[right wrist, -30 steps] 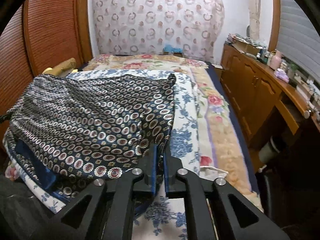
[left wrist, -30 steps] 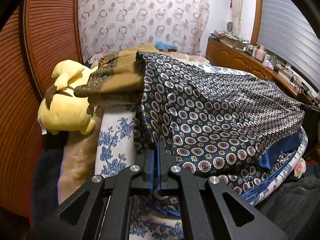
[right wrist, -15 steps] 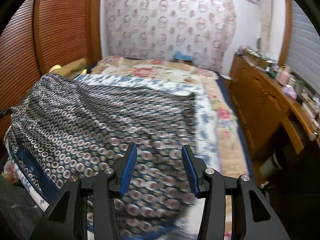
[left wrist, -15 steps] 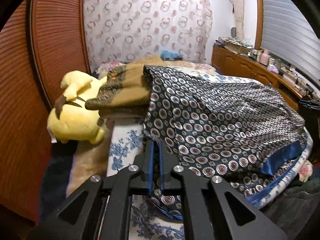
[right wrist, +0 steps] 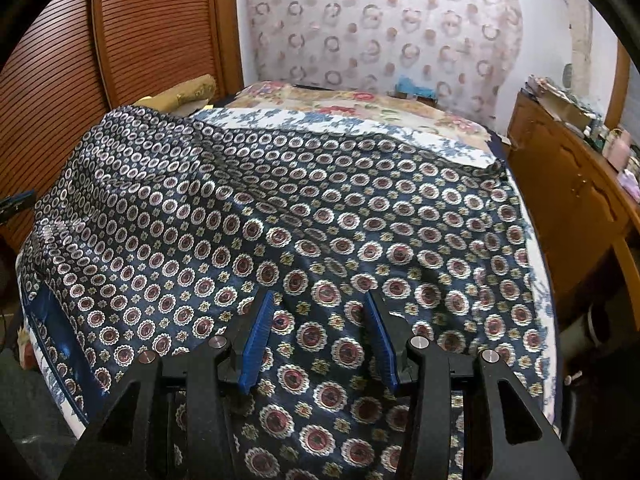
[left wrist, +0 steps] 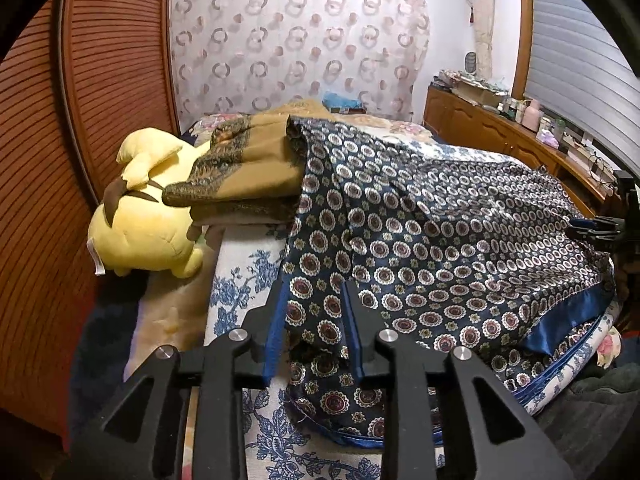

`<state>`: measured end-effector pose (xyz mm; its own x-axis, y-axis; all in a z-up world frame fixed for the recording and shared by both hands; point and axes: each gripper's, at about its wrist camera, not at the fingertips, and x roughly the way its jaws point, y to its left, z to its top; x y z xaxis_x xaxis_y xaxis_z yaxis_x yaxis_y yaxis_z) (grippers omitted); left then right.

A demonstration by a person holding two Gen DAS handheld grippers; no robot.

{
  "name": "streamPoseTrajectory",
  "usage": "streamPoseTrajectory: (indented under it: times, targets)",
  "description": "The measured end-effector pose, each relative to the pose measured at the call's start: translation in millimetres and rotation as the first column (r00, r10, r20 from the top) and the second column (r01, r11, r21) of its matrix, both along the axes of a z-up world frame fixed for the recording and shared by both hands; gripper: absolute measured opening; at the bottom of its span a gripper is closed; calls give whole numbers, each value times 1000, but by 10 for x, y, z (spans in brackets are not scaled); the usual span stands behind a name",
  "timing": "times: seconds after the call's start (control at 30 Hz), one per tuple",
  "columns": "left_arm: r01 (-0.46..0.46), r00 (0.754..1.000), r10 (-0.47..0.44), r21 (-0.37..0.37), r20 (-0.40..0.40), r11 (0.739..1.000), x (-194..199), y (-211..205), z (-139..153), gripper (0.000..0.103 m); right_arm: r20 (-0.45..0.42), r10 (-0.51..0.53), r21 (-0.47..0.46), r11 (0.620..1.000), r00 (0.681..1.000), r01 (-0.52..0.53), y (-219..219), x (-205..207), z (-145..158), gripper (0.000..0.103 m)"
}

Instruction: Fold small clothes

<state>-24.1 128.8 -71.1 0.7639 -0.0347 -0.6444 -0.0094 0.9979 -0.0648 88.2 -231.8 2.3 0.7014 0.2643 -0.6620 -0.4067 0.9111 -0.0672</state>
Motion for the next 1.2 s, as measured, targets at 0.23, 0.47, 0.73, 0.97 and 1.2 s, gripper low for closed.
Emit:
streamPoseTrajectory:
  times: [0.23,0.47,0.73,0.97,1.2]
  targets:
    - [18,998,-18,-3,-59,1000,59,-19,-155,44,-8,-4,-35,999,1000,3,108,90,-262,53]
    - [-2,991,2,5,-135,1000,118,13,-361,48,-16,10,-40,999,1000,-11,145,123,-295,67]
    - [-35,989,35,1,-142,999,68,100,-390,69,-20,10,-40,999,1000,-11,127,72,-252,71]
    - [-44,988,44,7,-147,999,60,89,-394,69,-20,11,-41,999,1000,-12,113,72,-248,72]
    - [-43,989,42,-2,-141,999,46,55,-382,69,-23,10,-42,999,1000,-11,115,70,-248,73]
